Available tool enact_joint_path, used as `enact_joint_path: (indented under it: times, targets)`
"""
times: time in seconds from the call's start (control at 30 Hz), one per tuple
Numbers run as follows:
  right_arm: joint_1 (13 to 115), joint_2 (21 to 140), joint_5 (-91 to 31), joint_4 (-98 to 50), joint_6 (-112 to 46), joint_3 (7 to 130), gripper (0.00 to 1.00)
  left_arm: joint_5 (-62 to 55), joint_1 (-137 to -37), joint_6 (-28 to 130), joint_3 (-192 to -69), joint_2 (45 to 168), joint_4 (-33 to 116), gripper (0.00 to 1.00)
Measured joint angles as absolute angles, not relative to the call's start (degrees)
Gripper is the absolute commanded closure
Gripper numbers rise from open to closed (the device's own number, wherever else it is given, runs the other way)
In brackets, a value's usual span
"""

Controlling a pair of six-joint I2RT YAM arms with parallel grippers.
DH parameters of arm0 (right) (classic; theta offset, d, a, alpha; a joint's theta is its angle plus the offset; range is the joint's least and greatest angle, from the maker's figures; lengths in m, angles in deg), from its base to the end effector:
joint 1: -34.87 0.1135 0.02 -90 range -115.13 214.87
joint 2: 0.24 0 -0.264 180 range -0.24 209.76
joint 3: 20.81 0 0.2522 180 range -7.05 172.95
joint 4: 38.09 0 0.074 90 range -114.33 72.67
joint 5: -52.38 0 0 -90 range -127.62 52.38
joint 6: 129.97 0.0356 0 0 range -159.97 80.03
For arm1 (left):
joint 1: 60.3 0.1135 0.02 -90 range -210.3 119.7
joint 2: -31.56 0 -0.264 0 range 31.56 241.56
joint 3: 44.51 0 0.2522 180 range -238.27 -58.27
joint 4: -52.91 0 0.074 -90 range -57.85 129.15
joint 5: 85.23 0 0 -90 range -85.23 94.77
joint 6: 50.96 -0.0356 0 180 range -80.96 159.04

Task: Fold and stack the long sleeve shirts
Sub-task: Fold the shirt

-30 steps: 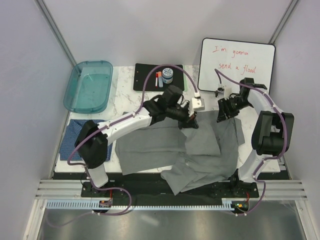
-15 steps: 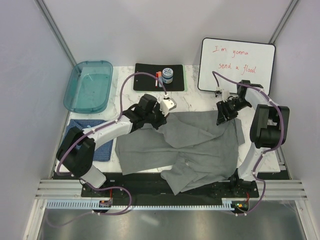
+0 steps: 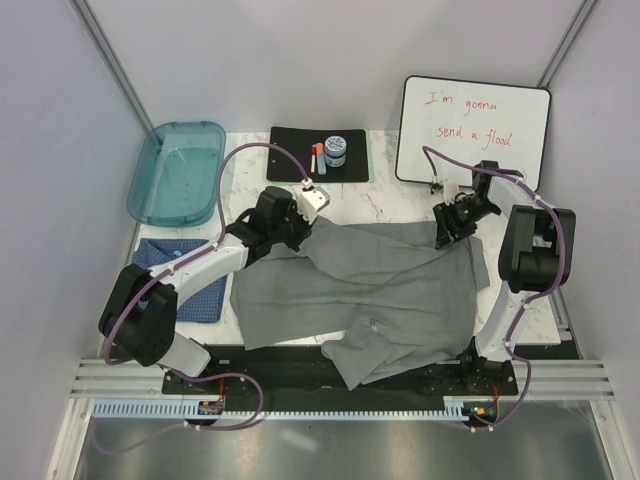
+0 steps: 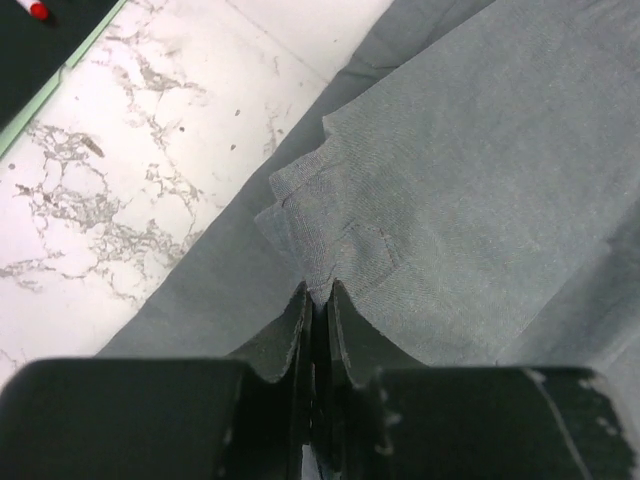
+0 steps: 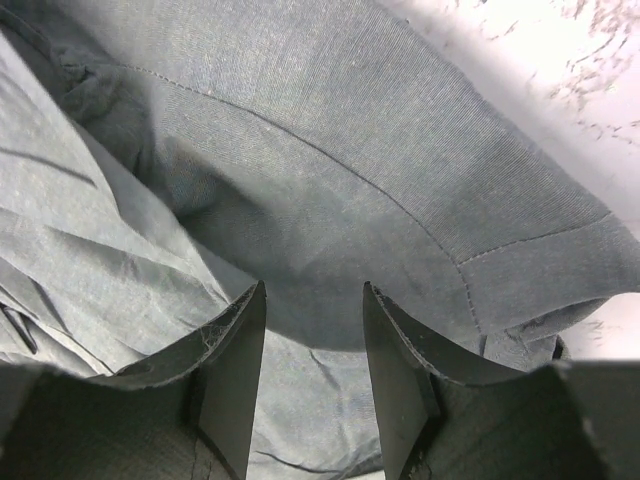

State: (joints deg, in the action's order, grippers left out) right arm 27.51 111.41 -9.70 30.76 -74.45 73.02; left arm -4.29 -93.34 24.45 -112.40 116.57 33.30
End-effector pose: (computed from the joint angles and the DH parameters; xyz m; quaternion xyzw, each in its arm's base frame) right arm 0.3628 -0.0300 0.1764 -0.2343 0.9414 0.2152 0.1124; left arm 0.2698 -0.1822 0.2370 0.3922 0.8009 -0.1413 0.4298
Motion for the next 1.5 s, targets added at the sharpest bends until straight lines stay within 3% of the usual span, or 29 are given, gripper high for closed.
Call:
enact_joint_path:
  times: [0.13, 0.2, 0.33, 0.37, 0.47, 0.6, 0.77, 1.03, 1.13, 1.2, 1.23, 1.5]
  targets:
    - [27.53, 111.41, -9.7, 30.72, -74.05, 73.7, 0.49, -3.29, -92.42, 24.47, -112.22, 116.83, 33.23, 0.76]
    - [27.53, 111.41, -9.68, 30.72, -73.81, 74.72, 0.49, -2.74, -92.27, 24.47, -112.22, 117.18, 32.99, 0.61]
    - [27.53, 111.3, -9.46, 30.81, -73.62, 76.43, 0.49, -1.32, -92.25, 24.56, -112.22, 117.42, 30.52, 0.46]
    - [27.53, 111.17, -9.46, 30.83, -73.64, 76.65, 0.49, -0.86, -92.25, 24.64, -112.2, 117.42, 29.36, 0.37]
    - [27.64, 110.38, -9.48, 31.18, -73.7, 76.74, 0.49, 0.28, -91.46, 24.49, -111.17, 117.05, 27.31, 0.32]
    - [28.06, 108.59, -9.48, 32.05, -74.19, 76.74, 0.55, 0.28, -88.07, 23.84, -109.18, 115.26, 23.68, 0.33]
    - [30.94, 106.82, -9.48, 32.93, -75.06, 76.71, 0.5, 0.12, -86.46, 23.31, -109.1, 114.45, 22.2, 0.33]
    - [33.57, 108.9, -9.5, 33.56, -76.66, 76.12, 0.49, -7.44, -85.01, 22.79, -113.36, 122.54, 19.97, 0.43]
    - [33.5, 109.64, -9.37, 33.61, -76.68, 75.99, 0.5, -11.88, -84.66, 22.83, -114.06, 124.79, 19.03, 0.73]
    - [33.43, 109.62, -8.85, 33.69, -76.63, 76.01, 0.51, -15.28, -84.62, 22.98, -114.56, 125.05, 18.24, 0.84]
    - [33.32, 109.62, -8.7, 33.85, -76.63, 76.01, 0.51, -17.12, -84.64, 23.14, -115.04, 125.05, 18.02, 0.96]
    - [28.19, 109.64, -3.21, 38.89, -76.22, 81.06, 0.51, -30.5, -89.69, 22.85, -125.31, 123.72, 13.98, 0.98]
